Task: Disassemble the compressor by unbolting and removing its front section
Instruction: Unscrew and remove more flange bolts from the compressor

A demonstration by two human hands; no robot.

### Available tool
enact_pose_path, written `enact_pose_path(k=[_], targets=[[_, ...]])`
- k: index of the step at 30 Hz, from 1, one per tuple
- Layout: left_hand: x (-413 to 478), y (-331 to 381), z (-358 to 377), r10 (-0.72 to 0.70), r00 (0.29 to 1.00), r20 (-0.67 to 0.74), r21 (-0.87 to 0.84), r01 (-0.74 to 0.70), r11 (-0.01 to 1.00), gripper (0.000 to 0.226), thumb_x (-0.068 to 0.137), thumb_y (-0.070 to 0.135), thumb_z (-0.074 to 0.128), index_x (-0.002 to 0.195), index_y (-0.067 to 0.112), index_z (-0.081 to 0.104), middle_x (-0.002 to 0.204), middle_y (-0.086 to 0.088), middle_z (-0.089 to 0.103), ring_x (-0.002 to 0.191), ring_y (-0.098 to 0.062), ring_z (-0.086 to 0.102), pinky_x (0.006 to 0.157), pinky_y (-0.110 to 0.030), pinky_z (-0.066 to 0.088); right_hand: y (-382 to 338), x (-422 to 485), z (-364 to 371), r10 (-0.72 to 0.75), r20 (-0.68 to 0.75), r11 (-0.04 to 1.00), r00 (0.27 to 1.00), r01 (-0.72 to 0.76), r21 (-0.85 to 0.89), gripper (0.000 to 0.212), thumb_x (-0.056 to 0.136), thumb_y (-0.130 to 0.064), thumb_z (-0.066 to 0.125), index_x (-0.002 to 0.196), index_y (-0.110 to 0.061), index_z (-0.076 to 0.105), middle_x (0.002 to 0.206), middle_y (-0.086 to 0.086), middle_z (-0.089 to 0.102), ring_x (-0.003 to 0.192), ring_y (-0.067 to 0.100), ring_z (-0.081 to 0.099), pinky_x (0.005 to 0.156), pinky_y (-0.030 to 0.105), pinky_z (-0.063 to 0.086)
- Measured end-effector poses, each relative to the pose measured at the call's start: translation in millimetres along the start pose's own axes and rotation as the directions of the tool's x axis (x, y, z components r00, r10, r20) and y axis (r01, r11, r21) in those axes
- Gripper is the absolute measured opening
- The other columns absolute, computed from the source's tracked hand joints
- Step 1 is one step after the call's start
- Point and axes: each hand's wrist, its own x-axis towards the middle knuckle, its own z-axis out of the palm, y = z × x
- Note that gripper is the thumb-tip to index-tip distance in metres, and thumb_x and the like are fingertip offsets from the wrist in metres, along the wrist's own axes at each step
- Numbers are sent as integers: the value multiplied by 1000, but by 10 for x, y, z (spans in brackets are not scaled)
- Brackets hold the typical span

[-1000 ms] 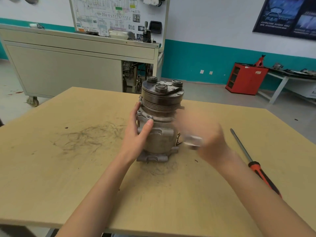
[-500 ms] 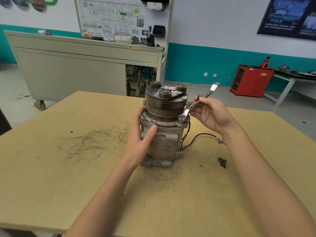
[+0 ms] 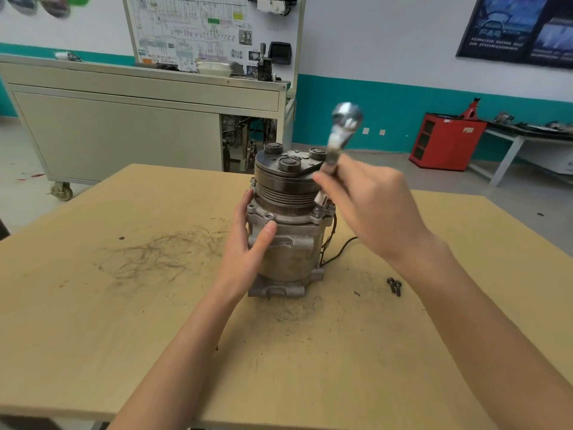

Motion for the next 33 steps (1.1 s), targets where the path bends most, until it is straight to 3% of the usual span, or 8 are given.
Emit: enact_pose_path(k=[7,13,17,20,22,25,29,33], targets=[[5,-6,4,23,1000,-11,6,-23,1000,71,87,51,51,149,28,24,143,29,32,125,25,29,94,4,26,-246,29,76,-152,95,923,984,176,-343,20,91,-19,56,77,-7,63,57,5,57,42,20,54,39,21,30],[23,-34,4,34,999,5,-3,-34,999,70,88,35,52,150,26,23,145,20,39,126,20,35,99,-1,30,-523,-106,326,-241,140,784,960,278,-555,27,86,-6,44,72,-16,64,58,0,58,48,13,56,43,23,38],[14,-23,-2,6,1000,10,-19,-6,1000,78,83,52,51,151,30,21,146,22,36,132,15,32,103,-5,30,-345,-147,266,-283,3,838,959,248,-486,20,87,-9,53,71,-13,63,58,1,54,47,14,52,43,24,38],[6,-8,-6,-10,1000,7,-29,10,1000,77,84,53,52,151,31,22,153,15,32,136,7,31,108,-12,30,-45,-372,209,-133,-135,990,982,136,18,16,89,-9,54,79,-6,66,71,8,65,59,17,60,53,25,50],[-2,4,-8,-17,1000,8,-22,17,1000,76,85,52,51,151,29,21,154,14,31,136,7,31,109,-14,30,108,-506,183,334,-97,781,938,-217,585,17,92,-8,47,87,-11,64,88,7,69,74,16,67,68,24,55],[-5,28,-7,-22,1000,10,-14,22,1000,75,85,51,49,152,30,20,154,15,31,134,11,31,107,-11,30,341,-486,329,734,168,215,658,-460,862,29,95,-2,37,82,-10,61,87,2,70,72,15,65,69,26,51],[-17,50,-2,-27,1000,15,-31,27,999,75,86,50,50,152,30,21,154,17,30,136,9,29,114,-23,30,672,-334,399,654,436,-228,618,-389,892,27,95,0,31,80,-7,52,71,4,63,58,13,53,59,22,46],[-17,43,5,-26,1000,17,-16,26,1000,75,85,52,49,152,31,21,155,18,26,137,10,25,114,-23,25,750,-412,304,573,499,-240,651,-449,861,27,97,-1,29,82,-7,52,78,6,69,68,15,63,68,23,52]])
